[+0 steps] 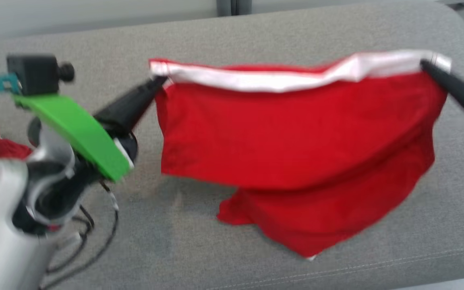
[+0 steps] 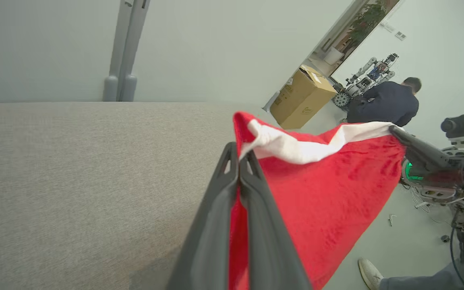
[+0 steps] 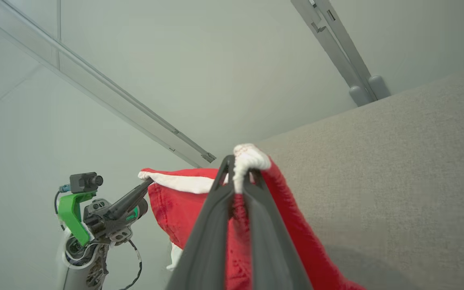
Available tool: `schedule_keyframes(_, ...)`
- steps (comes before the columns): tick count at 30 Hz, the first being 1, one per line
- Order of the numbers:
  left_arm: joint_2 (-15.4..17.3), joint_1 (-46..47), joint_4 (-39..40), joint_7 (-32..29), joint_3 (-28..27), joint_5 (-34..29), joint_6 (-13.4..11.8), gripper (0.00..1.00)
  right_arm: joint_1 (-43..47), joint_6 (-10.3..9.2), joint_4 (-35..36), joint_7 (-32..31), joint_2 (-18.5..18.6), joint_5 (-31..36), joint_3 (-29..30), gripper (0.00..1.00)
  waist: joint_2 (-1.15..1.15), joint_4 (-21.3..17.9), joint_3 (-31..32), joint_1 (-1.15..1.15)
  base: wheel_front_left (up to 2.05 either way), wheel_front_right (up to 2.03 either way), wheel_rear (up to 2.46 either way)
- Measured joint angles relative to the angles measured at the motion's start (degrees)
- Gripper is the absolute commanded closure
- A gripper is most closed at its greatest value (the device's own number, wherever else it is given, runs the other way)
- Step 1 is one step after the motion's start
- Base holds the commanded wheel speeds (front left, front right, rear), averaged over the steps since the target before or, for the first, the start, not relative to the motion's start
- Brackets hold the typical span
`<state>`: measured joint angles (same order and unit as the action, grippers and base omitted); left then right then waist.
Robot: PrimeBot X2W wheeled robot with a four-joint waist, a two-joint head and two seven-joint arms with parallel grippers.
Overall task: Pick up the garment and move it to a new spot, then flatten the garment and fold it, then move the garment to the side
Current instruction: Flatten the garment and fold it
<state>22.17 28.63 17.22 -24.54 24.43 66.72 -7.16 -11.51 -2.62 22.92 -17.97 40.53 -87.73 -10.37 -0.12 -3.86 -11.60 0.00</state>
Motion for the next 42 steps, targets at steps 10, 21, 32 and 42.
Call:
schedule_keyframes(10,-10.7,30.3,-16.8,5.4,-6.5,-14.3,0.1,1.0,-38.5,-5.52,-11.2,9.9,-9.0,16.1,0.7,1.0,0.0,2.1,-7.4,0.0,0.0,0.0,0.0)
schedule_keyframes(21,-14.8,12.6,-13.5,18.7,0.7,-14.6,5.6,1.0,-24.6,-1.8,-19.3,13.0,-13.8,18.8,-8.9,1.0,0.0,2.5,-15.0,0.01,0.0,0.0,0.0)
schedule_keyframes(32,-12.5,-9.5,-22.5,25.7,2.1,-12.6,9.1,1.0,-4.5,2.34,-29.0,14.9,-13.3,15.9,-10.2,1.0,0.0,1.6,-11.2,0.01,0.0,0.0,0.0)
schedule_keyframes(42,-11.3,-16.7,-22.0,25.8,4.2,-9.9,11.7,1.0,5.2,6.25,-29.7,15.1,-7.1,20.2,-14.3,1.0,0.0,1.4,-4.4,0.0,0.0,0.0,0.0)
